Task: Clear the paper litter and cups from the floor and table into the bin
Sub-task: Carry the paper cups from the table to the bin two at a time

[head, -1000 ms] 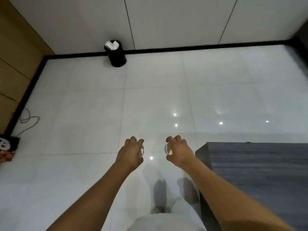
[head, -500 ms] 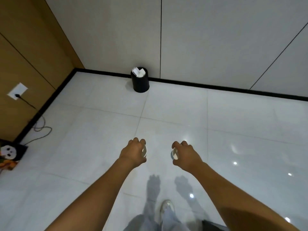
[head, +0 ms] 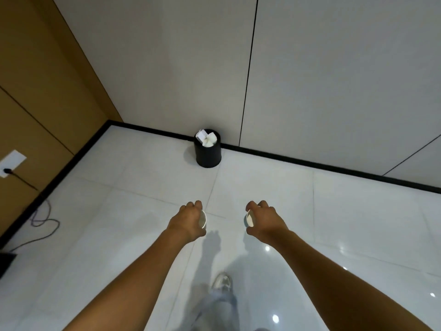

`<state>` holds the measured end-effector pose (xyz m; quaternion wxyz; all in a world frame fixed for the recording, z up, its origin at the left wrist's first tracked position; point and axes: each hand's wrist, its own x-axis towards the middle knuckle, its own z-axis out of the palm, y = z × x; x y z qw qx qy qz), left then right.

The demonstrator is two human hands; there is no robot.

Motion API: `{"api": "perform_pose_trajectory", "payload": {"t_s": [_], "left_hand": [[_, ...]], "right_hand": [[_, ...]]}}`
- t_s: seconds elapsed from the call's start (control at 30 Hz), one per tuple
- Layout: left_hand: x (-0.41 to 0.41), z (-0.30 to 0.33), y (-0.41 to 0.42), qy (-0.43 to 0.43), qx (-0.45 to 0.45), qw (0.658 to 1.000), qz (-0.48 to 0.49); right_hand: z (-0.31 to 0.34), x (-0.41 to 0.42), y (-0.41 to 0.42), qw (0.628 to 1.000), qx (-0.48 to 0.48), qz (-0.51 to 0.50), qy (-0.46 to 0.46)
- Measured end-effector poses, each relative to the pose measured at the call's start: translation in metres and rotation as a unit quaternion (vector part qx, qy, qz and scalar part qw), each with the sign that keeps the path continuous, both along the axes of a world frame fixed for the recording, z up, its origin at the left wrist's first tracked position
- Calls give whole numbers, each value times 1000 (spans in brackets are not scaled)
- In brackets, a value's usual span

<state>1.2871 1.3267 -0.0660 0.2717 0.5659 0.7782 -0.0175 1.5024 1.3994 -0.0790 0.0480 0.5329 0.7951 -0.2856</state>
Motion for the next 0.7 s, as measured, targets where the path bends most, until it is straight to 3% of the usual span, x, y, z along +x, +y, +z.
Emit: {"api": "perform_pose_trajectory", "payload": {"t_s": [0.3,0.7], "left_hand": [[-62,11,175,-8,15,1000,2],[-141,-9,406,-7,24,995,93]], "right_hand": [[13,-64,176,1000,0,-4,2],[2,-160,456,996,-3,87,-14]]}}
